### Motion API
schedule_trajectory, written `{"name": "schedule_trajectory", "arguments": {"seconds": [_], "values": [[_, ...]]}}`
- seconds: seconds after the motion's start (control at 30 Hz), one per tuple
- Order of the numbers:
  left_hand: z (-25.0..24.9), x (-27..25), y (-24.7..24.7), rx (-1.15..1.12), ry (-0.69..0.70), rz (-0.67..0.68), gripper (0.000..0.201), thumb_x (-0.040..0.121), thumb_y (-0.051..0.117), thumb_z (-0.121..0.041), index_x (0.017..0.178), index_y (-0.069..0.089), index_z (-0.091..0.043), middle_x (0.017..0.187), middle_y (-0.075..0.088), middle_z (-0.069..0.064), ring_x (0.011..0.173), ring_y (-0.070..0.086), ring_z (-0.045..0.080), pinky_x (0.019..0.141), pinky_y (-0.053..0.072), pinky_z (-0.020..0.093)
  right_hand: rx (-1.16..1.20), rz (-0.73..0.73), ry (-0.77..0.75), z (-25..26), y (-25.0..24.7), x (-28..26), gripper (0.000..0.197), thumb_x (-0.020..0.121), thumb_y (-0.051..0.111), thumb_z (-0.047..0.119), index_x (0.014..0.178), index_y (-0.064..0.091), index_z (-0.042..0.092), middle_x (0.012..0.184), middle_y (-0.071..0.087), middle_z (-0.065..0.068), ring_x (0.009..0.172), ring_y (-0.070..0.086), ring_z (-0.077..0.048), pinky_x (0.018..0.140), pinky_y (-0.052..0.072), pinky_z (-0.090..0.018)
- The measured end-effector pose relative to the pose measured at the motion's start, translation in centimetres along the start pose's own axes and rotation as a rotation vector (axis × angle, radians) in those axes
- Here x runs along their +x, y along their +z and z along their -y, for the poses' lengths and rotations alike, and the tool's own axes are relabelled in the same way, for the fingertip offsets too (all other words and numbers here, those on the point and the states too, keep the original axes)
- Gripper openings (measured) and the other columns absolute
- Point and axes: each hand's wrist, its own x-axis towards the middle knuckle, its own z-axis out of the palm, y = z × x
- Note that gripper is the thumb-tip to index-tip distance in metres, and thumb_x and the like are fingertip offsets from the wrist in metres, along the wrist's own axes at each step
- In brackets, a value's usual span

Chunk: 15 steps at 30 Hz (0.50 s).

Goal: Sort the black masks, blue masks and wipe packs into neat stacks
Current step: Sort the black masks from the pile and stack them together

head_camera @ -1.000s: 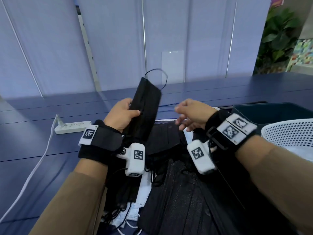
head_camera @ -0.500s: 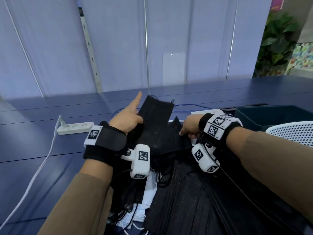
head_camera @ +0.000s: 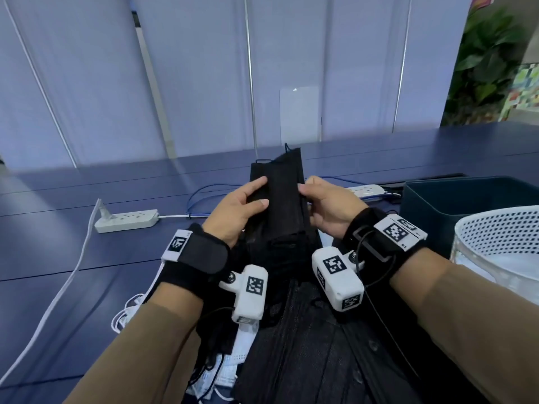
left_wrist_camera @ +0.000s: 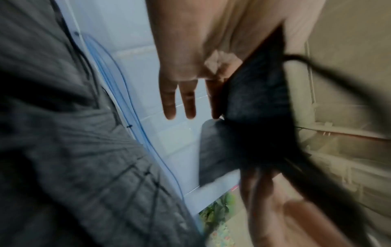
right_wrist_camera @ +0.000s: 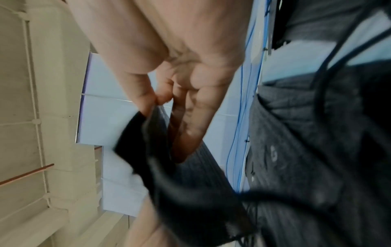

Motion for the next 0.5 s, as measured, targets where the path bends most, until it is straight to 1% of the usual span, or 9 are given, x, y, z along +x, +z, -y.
{"name": "schedule_trajectory", "arguments": {"seconds": [0.1, 0.17, 0.23, 0.27, 0.33, 0.4, 0.43, 0.47, 0.5], "values": [[0.3, 0.2, -0.2, -0.082, -0.014, -0.020, 0.050, 0.094, 0.047, -0.002, 0.141, 0.040, -0.016, 0.129, 0.057, 0.012, 0.103, 0.061, 0.020, 0.085, 0.054, 0.030, 0.084, 0.038, 0.007, 0.5, 0.8, 0.5, 0.034, 0.096, 0.046, 0.011, 0.065, 0.034, 0.018, 0.063, 0.052, -0.003, 0.054, 0.051, -0.015, 0.045, 0.048, -0.024], [0.1, 0.4, -0.5, -0.164, -0.041, -0.070, 0.059, 0.093, 0.051, -0.006, 0.146, 0.028, -0.020, 0.126, 0.058, 0.011, 0.102, 0.061, 0.021, 0.084, 0.052, 0.034, 0.120, 0.056, 0.037, 0.7, 1.3, 0.8, 0.032, 0.097, 0.045, 0.013, 0.066, 0.035, 0.017, 0.061, 0.053, -0.003, 0.050, 0.054, -0.014, 0.044, 0.049, -0.023], [-0.1, 0.3, -0.8, -0.225, -0.121, -0.093, 0.066, 0.092, 0.054, -0.009, 0.149, 0.022, -0.018, 0.121, 0.060, 0.010, 0.095, 0.064, 0.020, 0.075, 0.054, 0.035, 0.068, 0.056, 0.092, 0.8, 1.9, 0.9, 0.028, 0.097, 0.046, 0.019, 0.070, 0.042, 0.017, 0.057, 0.055, 0.000, 0.048, 0.055, -0.013, 0.045, 0.050, -0.023], [-0.1, 0.3, -1.1, -0.238, -0.158, -0.094, 0.063, 0.091, 0.056, -0.007, 0.146, 0.027, -0.014, 0.116, 0.062, 0.010, 0.089, 0.066, 0.020, 0.069, 0.056, 0.035, -0.027, 0.025, 0.136, 0.8, 2.1, 1.0, 0.027, 0.097, 0.047, 0.025, 0.072, 0.047, 0.017, 0.056, 0.056, 0.001, 0.046, 0.055, -0.013, 0.045, 0.051, -0.023], [-0.3, 0.2, -1.8, -0.236, -0.212, -0.143, 0.062, 0.089, 0.056, -0.002, 0.145, 0.031, -0.011, 0.116, 0.061, 0.012, 0.081, 0.068, 0.022, 0.058, 0.057, 0.032, -0.401, -0.074, 0.225, 0.8, 2.0, 1.2, 0.034, 0.097, 0.045, 0.039, 0.075, 0.051, 0.013, 0.059, 0.056, -0.003, 0.038, 0.054, -0.013, 0.041, 0.046, -0.019], [-0.5, 0.2, -2.6, -0.141, -0.209, -0.242, 0.074, 0.087, 0.060, -0.001, 0.148, 0.022, -0.016, 0.128, 0.053, 0.013, 0.085, 0.066, 0.027, 0.058, 0.058, 0.034, -0.877, -0.077, 0.310, 0.9, 1.6, 1.3, 0.044, 0.097, 0.042, 0.046, 0.073, 0.047, 0.010, 0.057, 0.051, -0.008, 0.030, 0.049, -0.014, 0.036, 0.035, -0.013], [-0.7, 0.3, -3.1, -0.043, -0.185, -0.275, 0.081, 0.085, 0.063, -0.002, 0.150, 0.018, -0.020, 0.132, 0.049, 0.010, 0.091, 0.065, 0.030, 0.064, 0.058, 0.036, -1.100, -0.050, 0.349, 0.9, 1.4, 1.3, 0.046, 0.095, 0.044, 0.047, 0.070, 0.046, 0.009, 0.054, 0.051, -0.008, 0.032, 0.048, -0.015, 0.038, 0.035, -0.014], [-0.9, 0.3, -3.5, 0.057, -0.150, -0.283, 0.085, 0.084, 0.065, -0.003, 0.150, 0.017, -0.023, 0.138, 0.046, 0.010, 0.097, 0.063, 0.031, 0.068, 0.057, 0.037, -1.312, -0.014, 0.383, 1.0, 1.4, 1.3, 0.047, 0.093, 0.048, 0.048, 0.068, 0.047, 0.009, 0.050, 0.052, -0.007, 0.039, 0.049, -0.017, 0.043, 0.039, -0.018], [-1.2, 0.3, -3.8, 0.136, -0.112, -0.276, 0.086, 0.084, 0.066, -0.004, 0.151, 0.016, -0.026, 0.142, 0.042, 0.009, 0.099, 0.062, 0.030, 0.067, 0.056, 0.035, -1.496, 0.024, 0.412, 1.0, 1.6, 1.1, 0.048, 0.091, 0.051, 0.051, 0.067, 0.049, 0.009, 0.050, 0.054, -0.004, 0.046, 0.049, -0.018, 0.053, 0.042, -0.023]]}}
